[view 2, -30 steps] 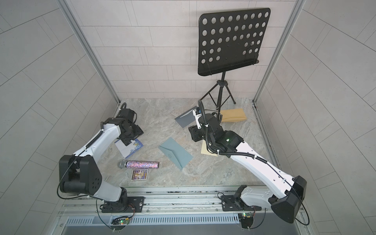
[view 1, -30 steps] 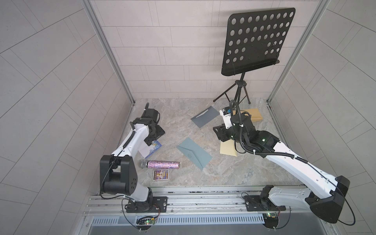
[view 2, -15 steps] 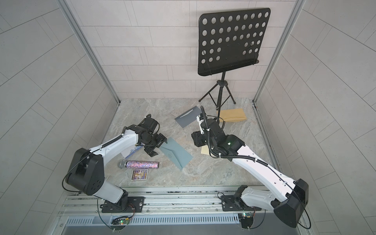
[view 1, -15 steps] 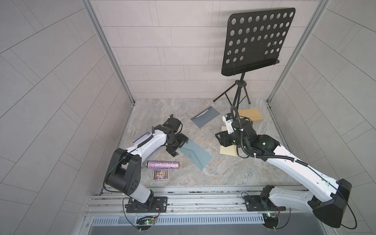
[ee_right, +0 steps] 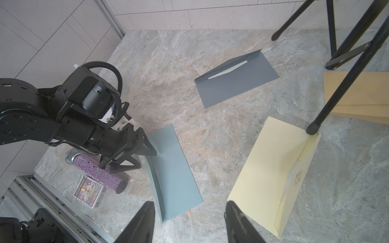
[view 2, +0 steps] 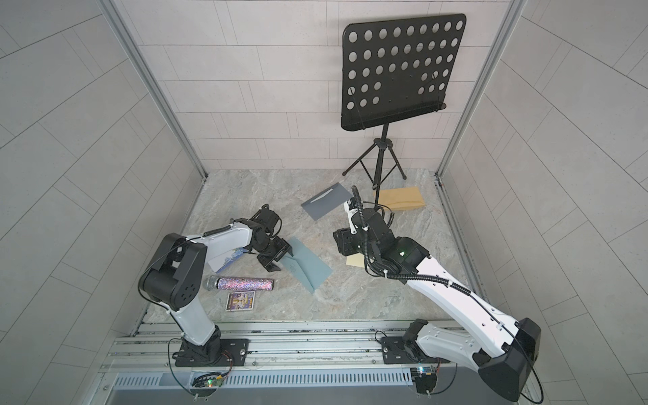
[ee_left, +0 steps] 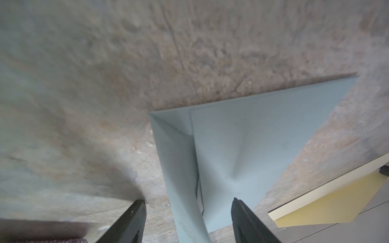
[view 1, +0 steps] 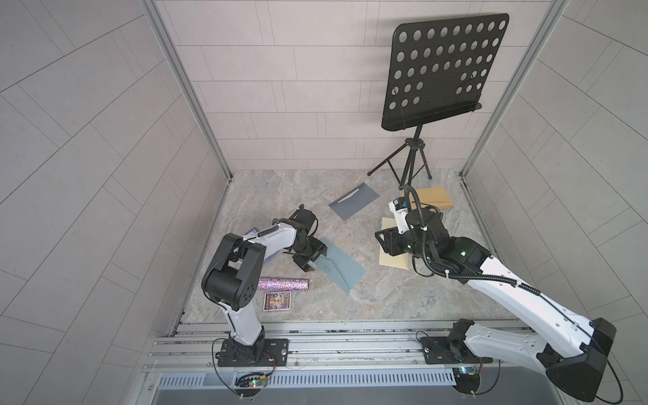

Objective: Take the letter paper out of the envelope
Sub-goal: Pick up the envelope from the center of the board.

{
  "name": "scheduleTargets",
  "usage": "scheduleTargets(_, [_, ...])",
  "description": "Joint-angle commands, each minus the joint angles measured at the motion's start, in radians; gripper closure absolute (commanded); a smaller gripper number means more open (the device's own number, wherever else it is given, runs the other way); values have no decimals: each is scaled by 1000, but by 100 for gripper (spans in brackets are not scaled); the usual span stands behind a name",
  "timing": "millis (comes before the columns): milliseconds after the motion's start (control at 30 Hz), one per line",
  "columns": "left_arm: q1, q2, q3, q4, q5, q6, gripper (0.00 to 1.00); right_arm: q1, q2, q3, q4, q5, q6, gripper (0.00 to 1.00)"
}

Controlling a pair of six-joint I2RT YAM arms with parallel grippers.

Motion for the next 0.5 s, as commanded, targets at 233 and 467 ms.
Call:
scheduleTargets(233, [7, -24, -72, 47, -18, 26, 68, -22, 2, -2, -15, 3, 10, 43])
scheduleTargets(467, [7, -57, -92, 38, -31, 54, 68, -36, 8, -5, -12, -10, 12, 43])
